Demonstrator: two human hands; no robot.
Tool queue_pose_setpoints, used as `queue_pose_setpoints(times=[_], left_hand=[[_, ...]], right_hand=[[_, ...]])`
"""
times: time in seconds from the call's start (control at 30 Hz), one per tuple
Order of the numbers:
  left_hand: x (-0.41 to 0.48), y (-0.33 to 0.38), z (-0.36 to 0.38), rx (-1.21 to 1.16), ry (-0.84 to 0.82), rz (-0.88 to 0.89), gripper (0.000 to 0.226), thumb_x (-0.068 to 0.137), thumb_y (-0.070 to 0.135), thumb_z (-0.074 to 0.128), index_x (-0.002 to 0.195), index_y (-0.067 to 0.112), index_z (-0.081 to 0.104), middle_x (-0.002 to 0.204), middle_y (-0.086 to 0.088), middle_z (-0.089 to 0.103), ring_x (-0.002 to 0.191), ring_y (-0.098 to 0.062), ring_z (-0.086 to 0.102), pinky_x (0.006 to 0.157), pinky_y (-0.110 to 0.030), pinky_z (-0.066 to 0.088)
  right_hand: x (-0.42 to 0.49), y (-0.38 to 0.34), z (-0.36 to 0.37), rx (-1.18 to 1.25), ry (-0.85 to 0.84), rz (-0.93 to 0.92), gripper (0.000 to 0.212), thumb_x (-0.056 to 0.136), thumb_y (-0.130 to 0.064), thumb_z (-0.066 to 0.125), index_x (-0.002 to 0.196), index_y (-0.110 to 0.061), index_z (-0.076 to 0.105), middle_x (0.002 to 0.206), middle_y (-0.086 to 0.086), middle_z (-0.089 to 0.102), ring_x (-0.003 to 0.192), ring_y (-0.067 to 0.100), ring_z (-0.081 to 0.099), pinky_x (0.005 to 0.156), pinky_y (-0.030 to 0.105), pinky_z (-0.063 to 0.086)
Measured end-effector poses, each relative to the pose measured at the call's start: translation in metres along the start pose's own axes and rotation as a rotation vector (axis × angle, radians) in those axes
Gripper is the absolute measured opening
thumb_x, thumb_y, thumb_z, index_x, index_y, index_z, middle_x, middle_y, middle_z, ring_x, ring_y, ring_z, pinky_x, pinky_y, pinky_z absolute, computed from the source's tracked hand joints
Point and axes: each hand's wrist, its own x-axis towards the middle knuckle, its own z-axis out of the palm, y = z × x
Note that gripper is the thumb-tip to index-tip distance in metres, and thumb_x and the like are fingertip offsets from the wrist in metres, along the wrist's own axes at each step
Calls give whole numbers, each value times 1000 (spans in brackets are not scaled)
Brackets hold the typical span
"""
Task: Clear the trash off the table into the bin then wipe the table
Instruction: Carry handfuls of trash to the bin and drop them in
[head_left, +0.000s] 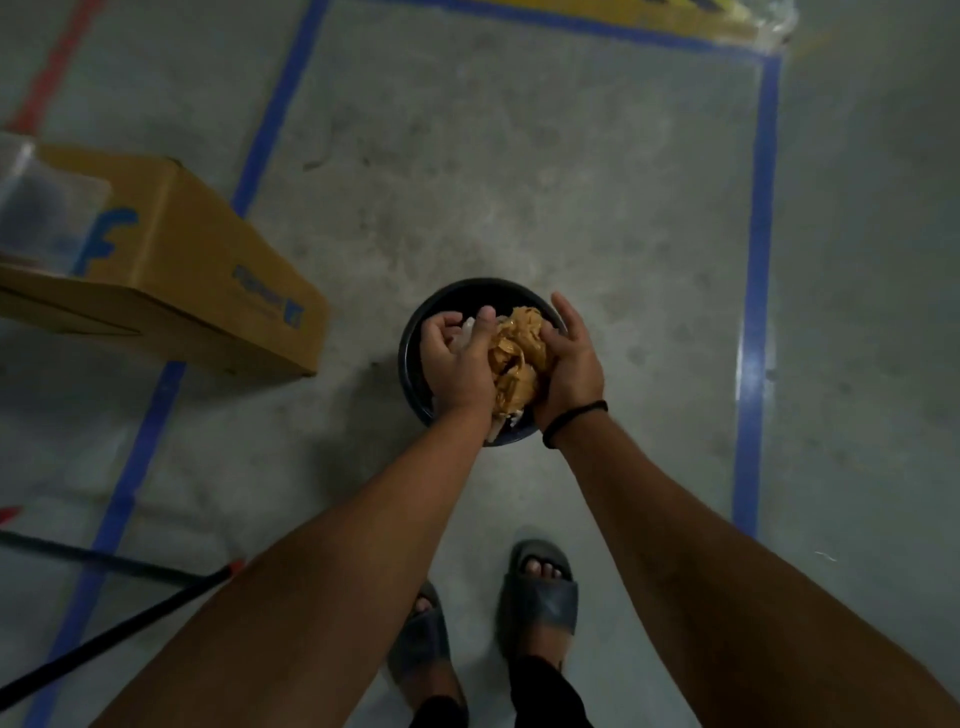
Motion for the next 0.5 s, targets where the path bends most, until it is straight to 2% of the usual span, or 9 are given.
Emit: queue_pose_setpoints(times=[0.13, 0.23, 0.33, 0.37, 0.43, 0.5], left_hand=[[41, -56, 13, 154, 14, 10, 31, 92, 49, 55, 91, 18, 60, 98, -7, 64, 81, -12, 59, 62, -20, 41], [63, -82, 14, 242, 71, 23, 45, 96, 56, 37, 81, 19, 59, 92, -2, 63, 73, -6, 54, 67, -25, 44], [74, -98, 13, 323, 138, 6, 66, 84, 70, 22, 82, 17, 61, 88, 3, 60, 76, -12, 54, 70, -30, 40], [77, -103, 13, 323, 150, 1, 69, 83, 71, 21, 83, 15, 62, 87, 3, 60, 74, -10, 53, 68, -29, 39], [80, -109, 13, 282, 155, -16, 61, 90, 65, 27, 82, 15, 61, 89, 0, 60, 70, -1, 49, 66, -28, 39], [84, -113, 12, 243, 146, -46, 48, 100, 49, 33, 88, 14, 63, 94, 0, 61, 72, 2, 49, 65, -22, 38]], right_hand=[[55, 37, -15, -126, 25, -30, 30, 86, 1, 59, 109, -19, 64, 121, 20, 63, 111, 36, 62, 94, 51, 53], [82, 56, -23, -206, 51, -18, 26, 80, 2, 69, 96, -18, 68, 110, 16, 69, 104, 32, 66, 91, 49, 55], [100, 67, -29, -289, 56, -21, 28, 75, 6, 72, 90, -17, 66, 96, 6, 70, 96, 29, 68, 85, 42, 58], [105, 69, -32, -316, 63, -30, 28, 76, 6, 72, 92, -16, 64, 94, 3, 68, 93, 25, 67, 83, 38, 58], [113, 72, -35, -367, 70, -40, 28, 80, -1, 72, 100, -15, 59, 102, 1, 64, 94, 18, 63, 84, 33, 56], [120, 73, -37, -357, 31, 12, 24, 86, -22, 70, 106, -17, 57, 114, 7, 62, 103, 23, 62, 91, 39, 54]])
